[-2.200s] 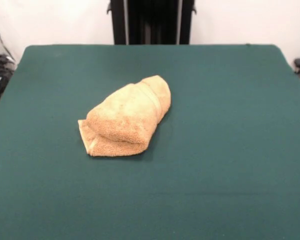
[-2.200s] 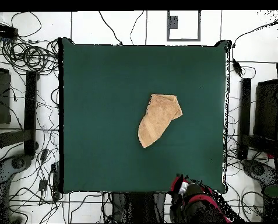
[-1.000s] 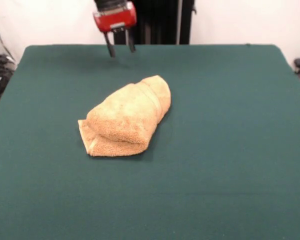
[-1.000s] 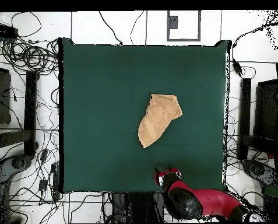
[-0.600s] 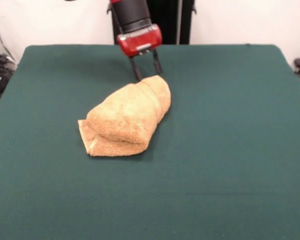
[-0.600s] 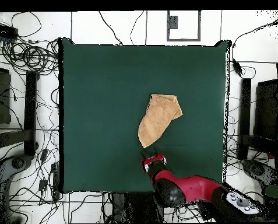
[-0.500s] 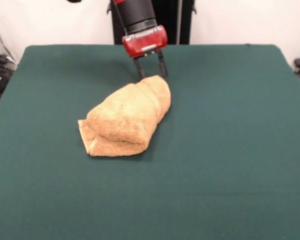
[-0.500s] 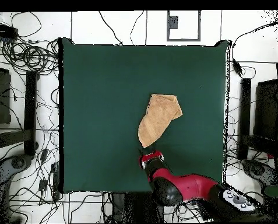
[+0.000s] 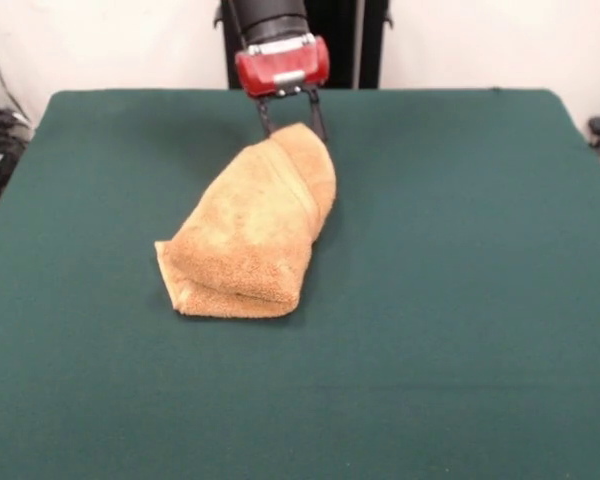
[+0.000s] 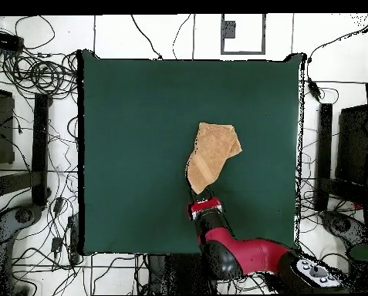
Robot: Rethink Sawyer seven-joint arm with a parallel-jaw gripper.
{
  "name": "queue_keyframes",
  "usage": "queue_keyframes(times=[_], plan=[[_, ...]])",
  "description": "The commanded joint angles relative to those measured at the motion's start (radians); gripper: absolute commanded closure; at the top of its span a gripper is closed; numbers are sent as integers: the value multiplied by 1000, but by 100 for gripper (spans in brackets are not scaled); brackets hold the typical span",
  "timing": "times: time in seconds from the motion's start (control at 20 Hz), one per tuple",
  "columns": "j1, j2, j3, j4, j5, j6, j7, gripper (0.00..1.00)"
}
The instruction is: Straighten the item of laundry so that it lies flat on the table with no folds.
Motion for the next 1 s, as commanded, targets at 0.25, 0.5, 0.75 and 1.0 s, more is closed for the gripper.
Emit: queue_keyframes(times=[0.25,0.5,0.75,1.0], plan=[[-9,65,-83,-9,-75,-318,71,0],[0,-6,-89,26,-74,-313,117,0],[14,93,-59,-31,-23,-469,109,0],[40,153,-48,-88,-14,-567,67,0]])
